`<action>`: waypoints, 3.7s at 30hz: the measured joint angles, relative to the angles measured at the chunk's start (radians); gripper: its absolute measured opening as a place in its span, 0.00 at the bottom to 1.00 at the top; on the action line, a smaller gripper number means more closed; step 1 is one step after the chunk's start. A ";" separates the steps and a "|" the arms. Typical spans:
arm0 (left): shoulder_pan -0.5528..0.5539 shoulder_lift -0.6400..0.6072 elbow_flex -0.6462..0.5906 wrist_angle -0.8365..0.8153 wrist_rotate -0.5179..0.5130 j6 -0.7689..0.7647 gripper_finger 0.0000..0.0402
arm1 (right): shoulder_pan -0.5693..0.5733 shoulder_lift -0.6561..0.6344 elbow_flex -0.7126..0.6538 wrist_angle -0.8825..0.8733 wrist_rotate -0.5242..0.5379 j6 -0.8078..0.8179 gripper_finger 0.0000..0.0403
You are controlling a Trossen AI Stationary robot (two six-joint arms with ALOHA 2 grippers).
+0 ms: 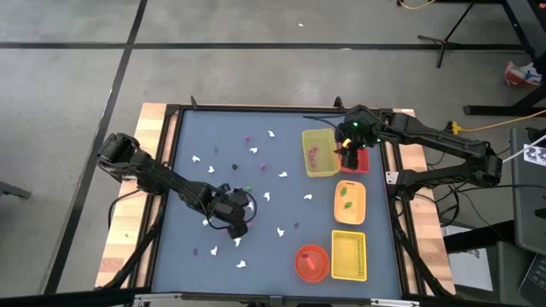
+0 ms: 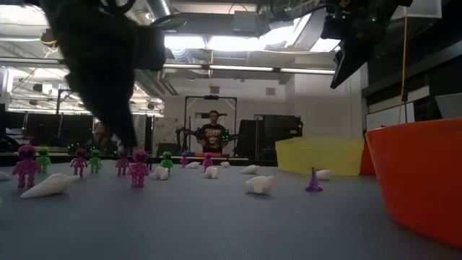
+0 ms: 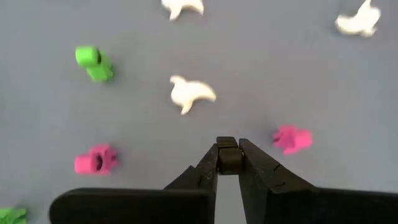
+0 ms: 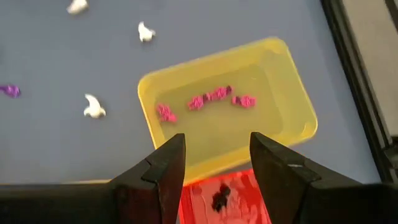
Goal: Sort Halloween decoration
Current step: Put the black skeleton toy into the red box
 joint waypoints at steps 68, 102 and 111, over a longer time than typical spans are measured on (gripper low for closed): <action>0.289 0.001 0.218 1.044 -0.137 1.559 0.07 | 0.000 0.112 0.000 0.954 -0.810 0.739 0.45; 0.306 0.001 0.218 0.998 -0.212 1.558 0.07 | 0.000 0.112 0.000 0.944 -0.746 0.731 0.45; 0.316 0.001 0.218 0.999 -0.171 1.557 0.07 | 0.000 0.112 0.000 0.944 -0.746 0.731 0.44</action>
